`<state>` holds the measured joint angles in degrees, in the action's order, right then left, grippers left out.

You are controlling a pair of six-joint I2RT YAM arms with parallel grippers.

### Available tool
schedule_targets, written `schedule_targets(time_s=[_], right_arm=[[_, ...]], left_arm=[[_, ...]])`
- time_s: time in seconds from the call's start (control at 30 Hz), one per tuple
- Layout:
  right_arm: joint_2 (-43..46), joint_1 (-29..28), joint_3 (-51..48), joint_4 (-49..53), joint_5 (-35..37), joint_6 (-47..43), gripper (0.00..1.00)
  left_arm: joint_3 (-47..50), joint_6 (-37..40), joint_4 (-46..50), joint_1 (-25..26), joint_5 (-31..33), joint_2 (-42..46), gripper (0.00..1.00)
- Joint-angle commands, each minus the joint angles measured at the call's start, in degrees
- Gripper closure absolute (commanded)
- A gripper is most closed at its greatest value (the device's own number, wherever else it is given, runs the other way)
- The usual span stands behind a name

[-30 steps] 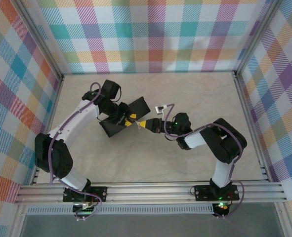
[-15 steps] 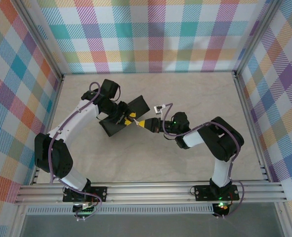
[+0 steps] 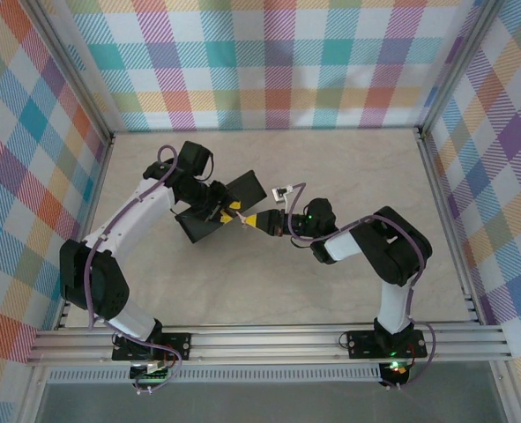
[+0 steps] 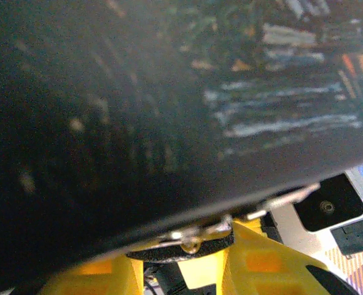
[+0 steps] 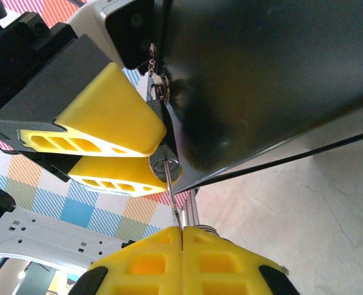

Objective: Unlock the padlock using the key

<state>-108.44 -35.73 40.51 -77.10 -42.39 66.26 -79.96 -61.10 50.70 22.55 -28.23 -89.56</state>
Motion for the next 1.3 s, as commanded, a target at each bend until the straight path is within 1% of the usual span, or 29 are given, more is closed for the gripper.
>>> schedule_targets(time_s=[0.0,0.2,0.63,0.9,1.07,1.27], right_arm=[[-0.6,-0.4,2.5,-3.5,1.0,0.8,1.00],[-0.7,-0.3,2.3,-3.5,0.1,1.3,1.00],[-2.5,-0.4,3.5,-3.5,0.0,1.9,1.00],[-1.8,-0.4,3.1,-3.5,-0.3,2.1,1.00],[-1.7,-1.1,1.4,-3.5,0.2,2.7,1.00],[-1.1,-1.6,-0.5,-3.5,0.7,2.2,1.00]], left_arm=[[-1.2,3.4,1.4,0.5,-3.7,2.8,1.00],[-2.5,6.5,3.7,0.5,-3.3,2.3,1.00],[-2.1,6.7,3.4,0.5,-4.0,1.9,1.00],[-2.3,8.3,5.1,0.4,-2.5,1.9,1.00],[-1.0,6.5,2.8,-1.0,-4.6,1.8,1.00],[-2.1,7.0,3.7,-1.7,-4.7,1.9,1.00]])
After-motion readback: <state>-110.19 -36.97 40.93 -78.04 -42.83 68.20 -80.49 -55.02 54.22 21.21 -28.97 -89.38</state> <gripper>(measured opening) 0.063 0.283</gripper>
